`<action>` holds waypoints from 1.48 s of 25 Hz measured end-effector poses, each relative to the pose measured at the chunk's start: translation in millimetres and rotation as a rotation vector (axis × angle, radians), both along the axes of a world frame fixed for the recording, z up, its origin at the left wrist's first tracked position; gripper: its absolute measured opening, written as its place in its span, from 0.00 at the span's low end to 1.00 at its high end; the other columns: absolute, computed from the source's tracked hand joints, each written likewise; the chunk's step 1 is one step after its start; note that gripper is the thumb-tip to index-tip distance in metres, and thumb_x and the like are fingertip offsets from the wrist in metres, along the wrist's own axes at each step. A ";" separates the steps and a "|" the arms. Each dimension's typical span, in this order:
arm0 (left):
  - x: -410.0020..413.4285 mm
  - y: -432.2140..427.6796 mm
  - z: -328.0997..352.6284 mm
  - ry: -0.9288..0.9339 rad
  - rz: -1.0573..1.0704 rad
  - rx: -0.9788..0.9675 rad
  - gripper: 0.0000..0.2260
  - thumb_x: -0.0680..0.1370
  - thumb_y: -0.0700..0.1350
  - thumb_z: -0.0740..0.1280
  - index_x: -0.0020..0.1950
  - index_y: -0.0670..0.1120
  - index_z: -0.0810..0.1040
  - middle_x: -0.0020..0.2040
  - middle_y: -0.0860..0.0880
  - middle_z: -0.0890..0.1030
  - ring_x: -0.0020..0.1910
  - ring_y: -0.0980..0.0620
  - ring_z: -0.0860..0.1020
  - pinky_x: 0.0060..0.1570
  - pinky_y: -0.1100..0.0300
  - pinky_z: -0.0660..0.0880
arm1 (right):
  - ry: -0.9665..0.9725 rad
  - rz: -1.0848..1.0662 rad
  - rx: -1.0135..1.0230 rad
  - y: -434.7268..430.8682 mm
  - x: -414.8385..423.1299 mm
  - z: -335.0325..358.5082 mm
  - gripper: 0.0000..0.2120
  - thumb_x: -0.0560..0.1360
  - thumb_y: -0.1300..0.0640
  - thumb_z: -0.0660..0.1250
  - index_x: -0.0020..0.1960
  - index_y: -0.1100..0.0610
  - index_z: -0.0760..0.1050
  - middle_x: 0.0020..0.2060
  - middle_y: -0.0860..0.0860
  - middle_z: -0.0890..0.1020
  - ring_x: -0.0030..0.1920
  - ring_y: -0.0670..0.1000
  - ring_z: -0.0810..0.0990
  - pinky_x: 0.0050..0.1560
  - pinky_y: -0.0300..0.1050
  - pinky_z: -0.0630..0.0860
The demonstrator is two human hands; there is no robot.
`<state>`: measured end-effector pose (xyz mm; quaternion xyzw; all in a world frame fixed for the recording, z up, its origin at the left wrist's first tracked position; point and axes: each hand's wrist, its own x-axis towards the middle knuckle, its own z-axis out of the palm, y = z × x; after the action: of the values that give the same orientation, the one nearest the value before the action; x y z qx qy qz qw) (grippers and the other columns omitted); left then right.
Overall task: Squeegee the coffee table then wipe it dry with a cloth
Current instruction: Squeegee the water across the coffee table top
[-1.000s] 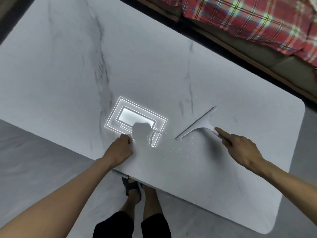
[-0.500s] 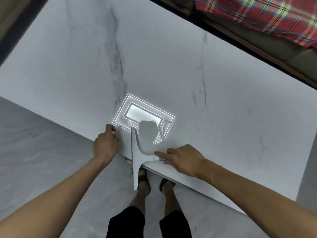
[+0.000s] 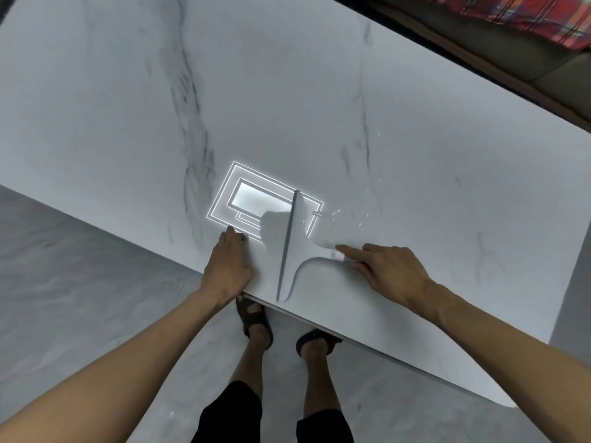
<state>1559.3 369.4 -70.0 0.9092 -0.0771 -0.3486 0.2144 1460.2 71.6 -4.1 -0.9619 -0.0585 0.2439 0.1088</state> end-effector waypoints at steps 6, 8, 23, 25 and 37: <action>4.2 -32.3 1.2 0.229 -0.134 0.180 0.21 0.72 0.37 0.61 0.65 0.39 0.64 0.77 0.33 0.48 0.77 0.34 0.51 0.67 0.43 0.67 | 0.054 -0.154 -0.137 -79.8 -53.0 24.9 0.20 0.81 0.42 0.48 0.72 0.35 0.63 0.38 0.42 0.71 0.41 0.52 0.80 0.34 0.43 0.64; 6.9 -34.8 5.9 0.262 -0.140 0.194 0.19 0.72 0.37 0.59 0.62 0.38 0.64 0.78 0.33 0.45 0.78 0.35 0.47 0.67 0.45 0.66 | 0.066 -0.194 -0.175 -94.5 -63.6 36.1 0.18 0.82 0.43 0.49 0.70 0.35 0.64 0.37 0.41 0.69 0.41 0.51 0.80 0.34 0.43 0.65; -33.6 -37.0 23.9 -0.013 -0.101 0.086 0.11 0.68 0.30 0.60 0.47 0.41 0.69 0.50 0.43 0.69 0.43 0.43 0.72 0.38 0.57 0.65 | -0.105 0.162 0.073 7.9 -64.2 -24.3 0.16 0.78 0.48 0.63 0.66 0.41 0.73 0.34 0.47 0.78 0.28 0.52 0.77 0.24 0.41 0.63; -44.1 -45.9 18.1 0.030 -0.161 0.126 0.13 0.65 0.33 0.63 0.49 0.42 0.69 0.52 0.43 0.67 0.46 0.43 0.71 0.38 0.56 0.66 | -0.109 0.105 0.046 -27.8 -82.7 -16.8 0.17 0.79 0.44 0.55 0.65 0.39 0.71 0.35 0.45 0.78 0.30 0.52 0.79 0.25 0.41 0.65; -52.0 -67.4 25.3 -0.024 0.079 0.164 0.11 0.71 0.35 0.60 0.53 0.44 0.66 0.43 0.45 0.75 0.39 0.42 0.74 0.38 0.52 0.71 | -0.028 0.117 0.016 -87.7 -112.9 29.7 0.17 0.78 0.43 0.55 0.64 0.37 0.74 0.34 0.42 0.77 0.29 0.49 0.78 0.23 0.38 0.60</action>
<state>1507.2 302.0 -44.7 0.9301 -0.0147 -0.3343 0.1517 1347.3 -16.1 25.6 -0.9592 -0.1179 0.2360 0.1012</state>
